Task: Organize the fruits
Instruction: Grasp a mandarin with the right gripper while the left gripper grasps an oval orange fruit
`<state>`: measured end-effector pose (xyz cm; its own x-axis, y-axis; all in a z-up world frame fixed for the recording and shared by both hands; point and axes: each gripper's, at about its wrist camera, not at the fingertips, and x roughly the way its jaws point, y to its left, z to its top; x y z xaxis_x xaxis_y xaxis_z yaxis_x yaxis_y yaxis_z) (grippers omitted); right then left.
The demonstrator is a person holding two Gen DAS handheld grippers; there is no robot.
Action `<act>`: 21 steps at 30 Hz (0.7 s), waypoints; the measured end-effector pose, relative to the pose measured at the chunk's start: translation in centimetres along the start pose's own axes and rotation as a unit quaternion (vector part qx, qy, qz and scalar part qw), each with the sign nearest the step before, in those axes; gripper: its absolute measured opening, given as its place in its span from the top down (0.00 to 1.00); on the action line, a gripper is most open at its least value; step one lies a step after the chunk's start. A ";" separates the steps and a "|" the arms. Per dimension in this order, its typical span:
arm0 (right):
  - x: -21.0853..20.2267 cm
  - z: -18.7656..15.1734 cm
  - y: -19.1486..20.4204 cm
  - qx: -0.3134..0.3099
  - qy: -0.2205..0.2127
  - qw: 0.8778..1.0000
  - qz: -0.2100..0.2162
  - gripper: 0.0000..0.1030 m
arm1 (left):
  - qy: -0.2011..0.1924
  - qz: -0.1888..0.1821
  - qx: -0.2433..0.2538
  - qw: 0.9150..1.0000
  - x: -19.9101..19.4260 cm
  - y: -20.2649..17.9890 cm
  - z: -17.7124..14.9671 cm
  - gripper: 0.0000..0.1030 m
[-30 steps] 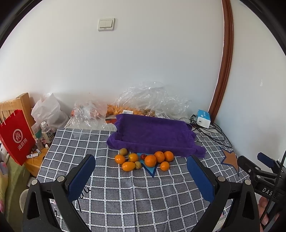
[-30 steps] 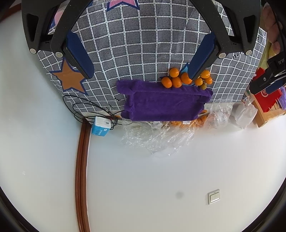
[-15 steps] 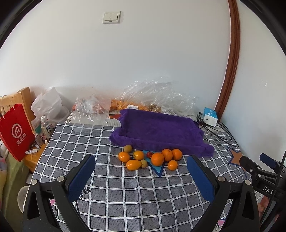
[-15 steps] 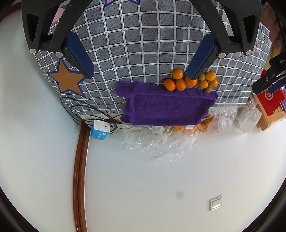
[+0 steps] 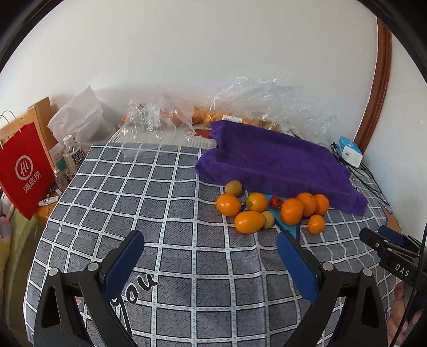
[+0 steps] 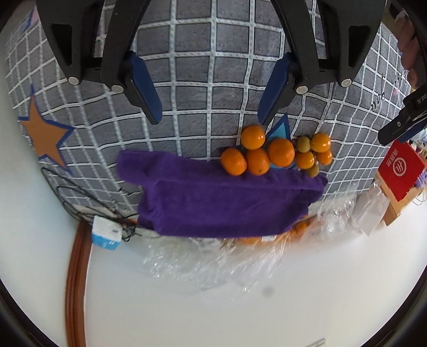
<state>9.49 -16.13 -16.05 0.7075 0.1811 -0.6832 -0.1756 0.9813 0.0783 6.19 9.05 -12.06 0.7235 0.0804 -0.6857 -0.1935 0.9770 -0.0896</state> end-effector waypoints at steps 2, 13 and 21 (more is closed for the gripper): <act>1.7 0.0 0.7 -0.008 0.009 1.000 0.013 0.39 | 0.010 0.005 0.002 1.000 1.2 0.5 -0.4 0.06; 7.2 1.1 3.5 -0.031 0.032 0.998 0.053 0.48 | 0.044 -0.012 -0.008 0.999 4.3 2.1 -0.9 0.10; 9.4 0.9 4.0 -0.041 0.048 0.996 0.061 0.68 | 0.048 -0.033 -0.003 0.998 6.0 0.5 0.0 0.10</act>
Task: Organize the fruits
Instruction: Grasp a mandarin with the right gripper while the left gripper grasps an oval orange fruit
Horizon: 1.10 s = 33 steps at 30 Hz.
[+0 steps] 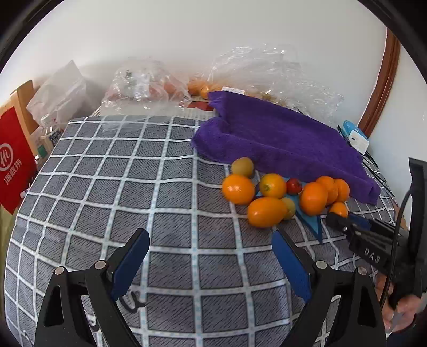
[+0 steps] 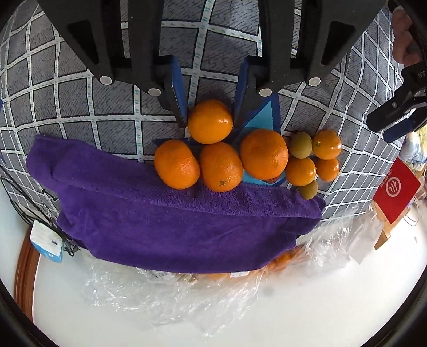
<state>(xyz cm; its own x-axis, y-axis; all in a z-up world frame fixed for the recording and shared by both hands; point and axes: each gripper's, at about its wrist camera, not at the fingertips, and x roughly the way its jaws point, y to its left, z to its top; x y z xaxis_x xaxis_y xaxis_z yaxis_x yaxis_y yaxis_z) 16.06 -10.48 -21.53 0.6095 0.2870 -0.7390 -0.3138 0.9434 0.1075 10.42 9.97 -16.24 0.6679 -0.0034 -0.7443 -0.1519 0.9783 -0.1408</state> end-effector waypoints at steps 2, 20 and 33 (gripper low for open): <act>-0.2 -0.2 -0.2 -0.003 -0.002 1.000 -0.001 0.68 | 0.004 -0.015 -0.001 1.000 0.7 -0.7 0.2 0.12; -3.2 -2.4 -5.8 0.017 -0.057 0.997 -0.046 0.68 | -0.004 -0.067 -0.029 0.997 4.1 -3.5 0.4 0.50; -3.0 -2.5 -6.1 0.024 -0.053 0.997 -0.051 0.68 | -0.029 -0.099 -0.068 0.992 2.9 -1.9 -0.3 0.58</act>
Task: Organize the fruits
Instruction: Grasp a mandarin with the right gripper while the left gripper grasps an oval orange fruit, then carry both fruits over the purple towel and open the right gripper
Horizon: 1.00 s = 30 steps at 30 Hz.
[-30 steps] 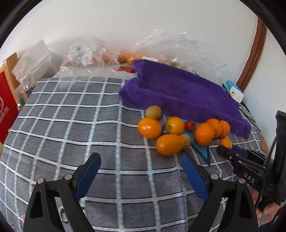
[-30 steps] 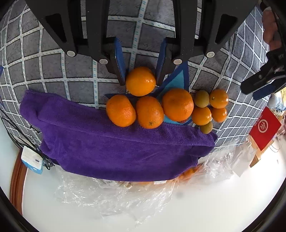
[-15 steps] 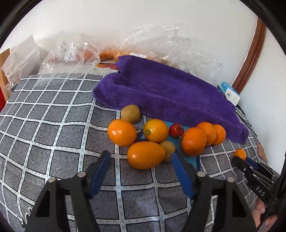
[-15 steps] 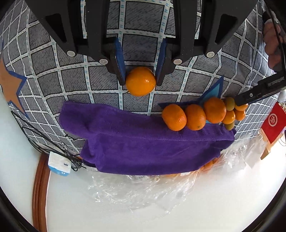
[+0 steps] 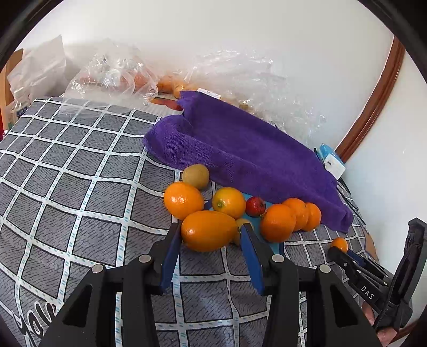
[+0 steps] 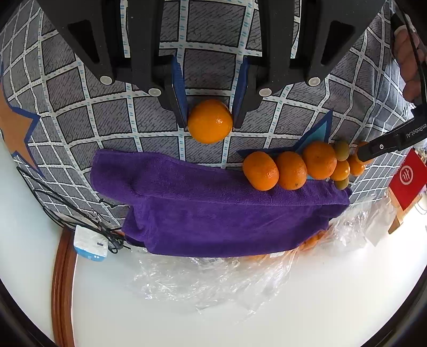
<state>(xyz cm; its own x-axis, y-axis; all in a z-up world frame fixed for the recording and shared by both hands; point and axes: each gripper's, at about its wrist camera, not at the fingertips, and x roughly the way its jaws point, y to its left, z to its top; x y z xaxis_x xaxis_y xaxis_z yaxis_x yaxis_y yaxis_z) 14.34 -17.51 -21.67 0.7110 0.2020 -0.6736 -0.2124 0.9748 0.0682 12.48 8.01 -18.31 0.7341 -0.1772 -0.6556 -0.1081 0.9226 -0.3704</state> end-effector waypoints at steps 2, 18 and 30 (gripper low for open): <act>-0.1 0.0 -0.1 0.004 -0.002 1.000 0.000 0.68 | -0.010 -0.001 0.005 1.000 -0.4 -0.2 -0.1 0.58; -0.3 -0.1 0.2 0.006 -0.008 1.000 -0.017 0.68 | -0.048 0.004 0.023 0.999 -1.9 -1.0 -0.1 0.58; -1.0 -0.3 0.3 0.001 -0.004 0.999 -0.032 0.68 | -0.050 -0.007 0.014 0.999 -2.6 -0.6 0.4 0.58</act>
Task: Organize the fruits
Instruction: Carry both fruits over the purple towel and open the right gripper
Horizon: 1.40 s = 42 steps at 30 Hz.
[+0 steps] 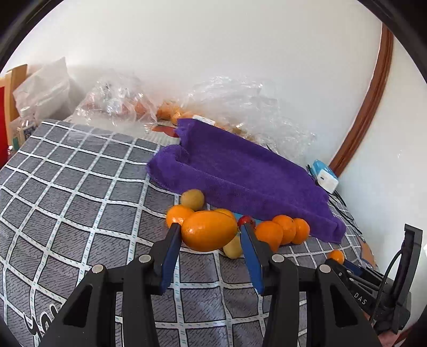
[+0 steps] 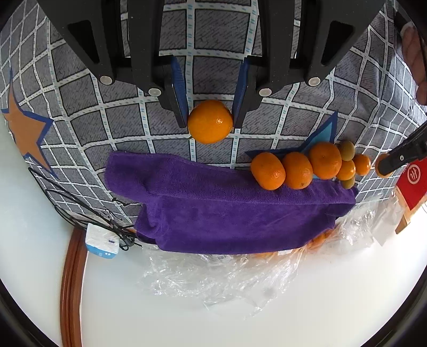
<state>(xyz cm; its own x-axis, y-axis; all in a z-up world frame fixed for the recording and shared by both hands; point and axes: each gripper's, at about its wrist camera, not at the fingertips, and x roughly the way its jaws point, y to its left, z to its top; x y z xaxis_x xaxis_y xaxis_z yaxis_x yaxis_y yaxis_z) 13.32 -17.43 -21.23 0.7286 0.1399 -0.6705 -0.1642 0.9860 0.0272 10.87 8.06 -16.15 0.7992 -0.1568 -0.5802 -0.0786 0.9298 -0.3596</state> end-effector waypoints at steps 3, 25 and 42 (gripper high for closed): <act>-0.8 0.3 -0.1 0.011 0.003 1.000 0.004 0.68 | 0.008 0.004 -0.004 1.000 -0.5 0.0 0.4 0.58; -2.6 12.4 -0.8 0.032 -0.065 0.997 -0.006 0.68 | -0.037 0.023 0.019 0.999 -0.8 -3.1 12.5 0.58; 4.4 16.4 -2.1 0.038 -0.049 0.998 -0.016 0.68 | 0.010 0.041 0.031 0.999 8.8 -3.9 15.1 0.58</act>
<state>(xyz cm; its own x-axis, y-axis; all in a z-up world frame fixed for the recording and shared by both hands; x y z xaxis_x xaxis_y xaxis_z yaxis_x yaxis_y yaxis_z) 27.80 -17.44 -12.10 0.7945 0.1126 -0.5967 -0.0916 0.9936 0.0655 27.23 8.12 -8.83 0.7798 -0.0846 -0.6203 -0.1064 0.9585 -0.2645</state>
